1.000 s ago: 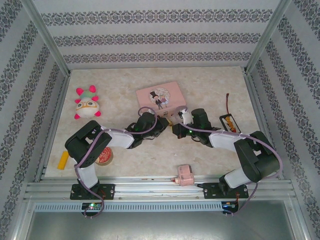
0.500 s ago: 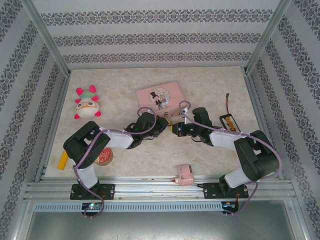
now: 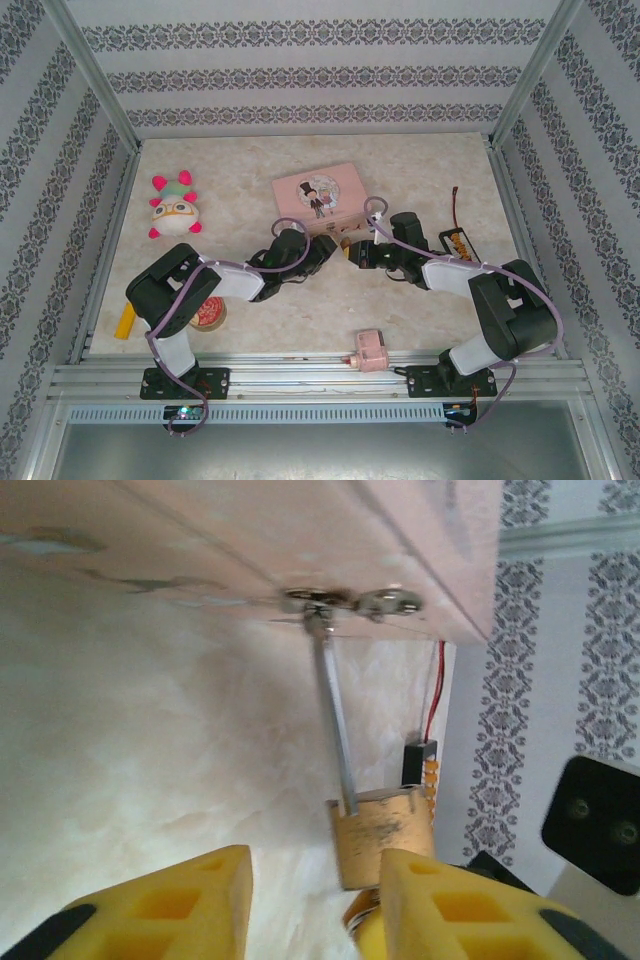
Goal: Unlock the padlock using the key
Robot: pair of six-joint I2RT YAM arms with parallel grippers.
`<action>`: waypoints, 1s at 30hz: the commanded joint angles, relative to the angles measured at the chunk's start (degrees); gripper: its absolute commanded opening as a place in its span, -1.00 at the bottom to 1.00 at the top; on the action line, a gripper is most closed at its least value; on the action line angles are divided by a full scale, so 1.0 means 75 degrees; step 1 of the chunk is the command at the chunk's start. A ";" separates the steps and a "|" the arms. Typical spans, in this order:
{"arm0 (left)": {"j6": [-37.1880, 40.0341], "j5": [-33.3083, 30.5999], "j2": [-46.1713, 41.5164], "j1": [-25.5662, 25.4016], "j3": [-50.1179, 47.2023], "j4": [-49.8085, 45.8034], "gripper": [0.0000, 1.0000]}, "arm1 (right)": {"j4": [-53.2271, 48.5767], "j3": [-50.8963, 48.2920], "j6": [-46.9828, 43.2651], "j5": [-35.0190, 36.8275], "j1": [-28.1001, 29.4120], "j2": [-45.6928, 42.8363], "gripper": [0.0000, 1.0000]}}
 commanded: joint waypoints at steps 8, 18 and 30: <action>0.0674 -0.0806 -0.1240 -0.0063 -0.0154 -0.1196 0.50 | 0.0131 0.0136 0.0013 0.0539 -0.0073 0.0061 -1.00; 0.1828 -0.1974 -0.2654 -0.0087 -0.0031 -0.3227 0.99 | -0.0038 0.0403 -0.0221 0.1248 0.0236 0.0542 -1.00; 0.3491 -0.3991 -0.4865 0.0184 -0.0455 -0.5559 0.99 | -0.0256 0.0604 -0.0025 0.2281 0.0415 0.1032 -0.88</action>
